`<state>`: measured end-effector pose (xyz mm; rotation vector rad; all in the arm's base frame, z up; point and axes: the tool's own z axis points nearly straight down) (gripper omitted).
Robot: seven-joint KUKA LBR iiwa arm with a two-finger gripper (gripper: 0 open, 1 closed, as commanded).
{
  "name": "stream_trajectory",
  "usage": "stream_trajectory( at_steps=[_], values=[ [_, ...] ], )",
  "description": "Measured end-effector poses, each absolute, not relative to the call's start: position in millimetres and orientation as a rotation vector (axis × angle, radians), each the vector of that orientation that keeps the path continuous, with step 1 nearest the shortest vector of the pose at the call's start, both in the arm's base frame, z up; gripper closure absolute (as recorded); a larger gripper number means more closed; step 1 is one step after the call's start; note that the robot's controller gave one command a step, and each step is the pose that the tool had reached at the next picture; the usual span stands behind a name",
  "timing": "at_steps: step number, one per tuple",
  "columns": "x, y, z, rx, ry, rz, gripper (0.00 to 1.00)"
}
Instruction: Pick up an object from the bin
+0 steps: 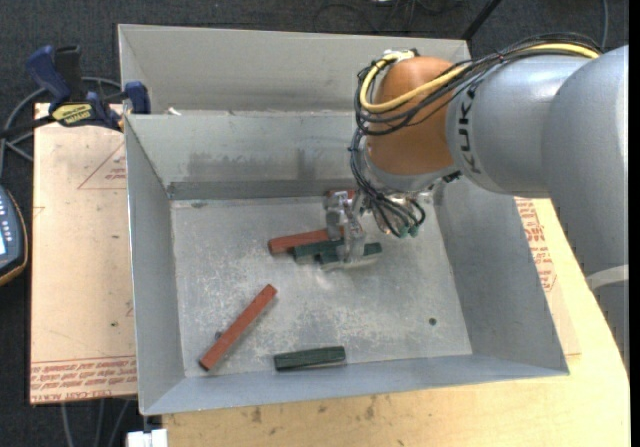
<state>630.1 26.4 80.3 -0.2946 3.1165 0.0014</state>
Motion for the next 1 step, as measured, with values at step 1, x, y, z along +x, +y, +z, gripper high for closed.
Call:
stream_trajectory(
  at_steps=[1],
  values=[
    [644.7,-32.2,94.9,-0.819,3.027,-0.004,1.00]
  ],
)
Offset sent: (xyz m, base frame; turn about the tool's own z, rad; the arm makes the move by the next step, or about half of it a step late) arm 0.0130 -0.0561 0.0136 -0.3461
